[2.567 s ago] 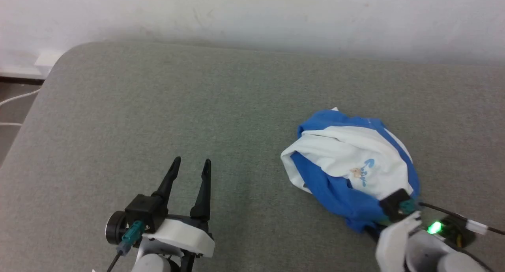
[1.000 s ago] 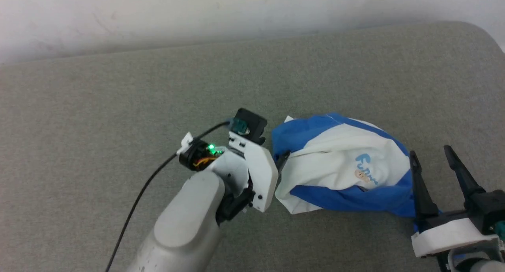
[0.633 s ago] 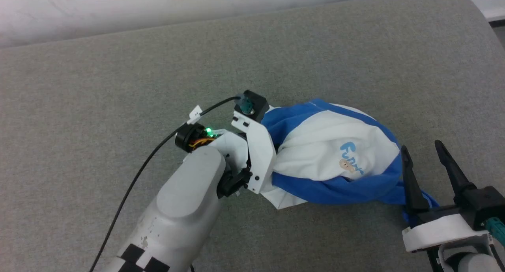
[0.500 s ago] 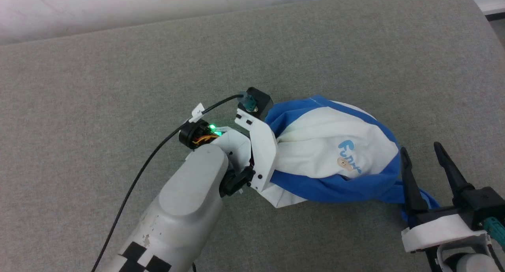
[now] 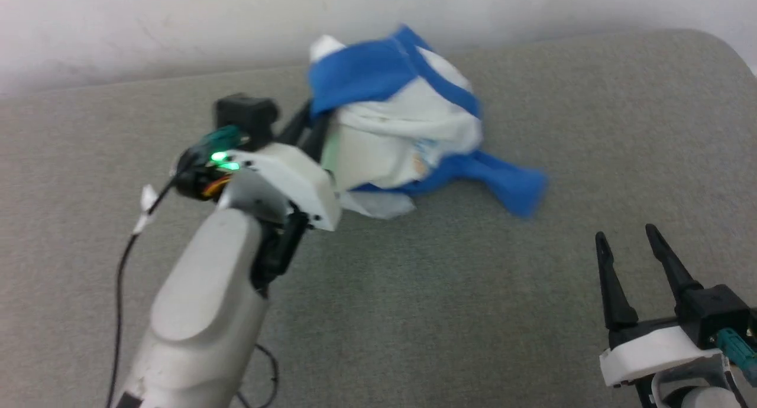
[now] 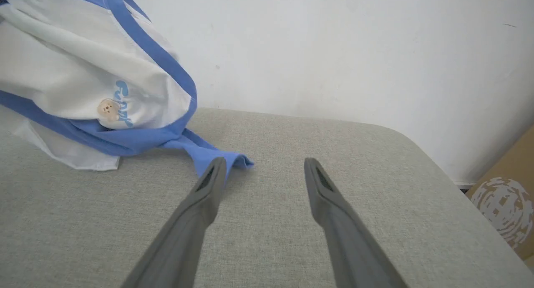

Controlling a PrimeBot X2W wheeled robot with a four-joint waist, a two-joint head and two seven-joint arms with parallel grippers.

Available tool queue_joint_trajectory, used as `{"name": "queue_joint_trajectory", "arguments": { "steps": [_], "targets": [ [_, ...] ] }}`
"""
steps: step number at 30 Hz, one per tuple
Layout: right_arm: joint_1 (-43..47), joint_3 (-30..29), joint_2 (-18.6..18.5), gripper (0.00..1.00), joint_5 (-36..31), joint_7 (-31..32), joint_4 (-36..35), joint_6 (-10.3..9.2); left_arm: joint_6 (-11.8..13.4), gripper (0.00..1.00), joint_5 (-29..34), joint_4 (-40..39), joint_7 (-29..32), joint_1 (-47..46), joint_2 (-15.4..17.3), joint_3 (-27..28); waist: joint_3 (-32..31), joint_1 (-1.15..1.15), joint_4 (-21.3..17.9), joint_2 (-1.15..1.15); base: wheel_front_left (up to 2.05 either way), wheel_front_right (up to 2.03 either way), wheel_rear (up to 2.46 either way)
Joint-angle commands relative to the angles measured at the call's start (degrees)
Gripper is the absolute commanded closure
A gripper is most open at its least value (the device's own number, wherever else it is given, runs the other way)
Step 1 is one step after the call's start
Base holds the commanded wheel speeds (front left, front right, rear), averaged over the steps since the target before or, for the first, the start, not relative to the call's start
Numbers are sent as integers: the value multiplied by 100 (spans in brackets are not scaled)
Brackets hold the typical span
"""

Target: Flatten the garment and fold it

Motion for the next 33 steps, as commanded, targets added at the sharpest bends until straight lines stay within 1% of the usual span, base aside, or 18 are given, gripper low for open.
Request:
{"name": "queue_joint_trajectory", "arguments": {
  "steps": [1, 3, 5, 7, 9, 13, 16, 17, 18, 19, 22, 25, 28, 30, 33],
  "targets": [
    [57, 7, 23, 0, -16, 9, -14, -12, 98, 100, 6, -210, -182, 185, 142, 124, -368, 1, 399, 0, 0, 0, 0],
    [103, 27, 24, 0, -9, 25, -22, -12, 237, 100, 51, -555, -439, 438, 308, 284, -414, 1, 503, 0, 0, 0, 0],
    [139, 42, 25, 0, -4, 37, -29, -12, 297, 100, 96, -819, -595, 726, 463, 355, -441, 1, 591, 0, 0, 0, 0],
    [163, 49, 26, 0, -1, 47, -30, -12, 182, 100, 169, -988, -630, 1052, 587, 201, -459, 1, 676, 0, 0, 0, 0],
    [179, 51, 27, 0, -1, 59, -28, -12, 65, 100, 340, -1007, -562, 1367, 679, -109, -459, 1, 751, 0, 0, 0, 0],
    [159, 74, 27, 0, -25, 105, -2, -12, -219, 100, 490, -682, -317, 1935, 594, -813, -450, 1, 843, 0, 0, 0, 0],
    [130, 89, 28, 0, -40, 141, 26, -12, -363, 100, 557, -278, -106, 2188, 502, -1242, -463, 1, 886, 0, 0, 0, 0],
    [123, 88, 28, 0, -42, 149, 33, -12, -401, 54, 570, -160, -43, 2229, 480, -1351, -468, 1, 898, 0, 0, 0, 0],
    [122, 85, 27, 0, -40, 157, 40, -12, -413, 10, 586, -75, -31, 2250, 457, -1414, -481, 1, 916, 0, 0, 0, 0],
    [128, 85, 26, 0, -38, 168, 48, -12, -409, 0, 597, -9, -47, 2258, 431, -1447, -498, 1, 934, 0, 0, 0, 0],
    [180, 53, 18, 0, -35, 196, 73, -12, -324, 0, 579, 49, -244, 2246, 345, -1405, -588, 1, 1018, 0, 0, 0, 0],
    [234, 29, -1, 0, -16, 227, 106, -12, -229, 0, 534, -100, -562, 2218, 321, -1266, -721, 1, 1129, 0, 0, 0, 0],
    [286, -6, -27, 0, 17, 263, 129, -12, -162, 0, 491, -450, -926, 2190, 338, -1106, -870, 1, 1274, 0, 0, 0, 0],
    [312, -18, -46, 0, 46, 297, 127, -12, -67, 0, 431, -738, -1129, 2199, 357, -941, -943, 1, 1374, 0, 0, 0, 0],
    [335, 7, -100, 0, 99, 376, 131, -12, 169, 0, 369, -1140, -1479, 2248, 426, -611, -1011, 1, 1510, 0, 0, 0, 0]
  ]
}}
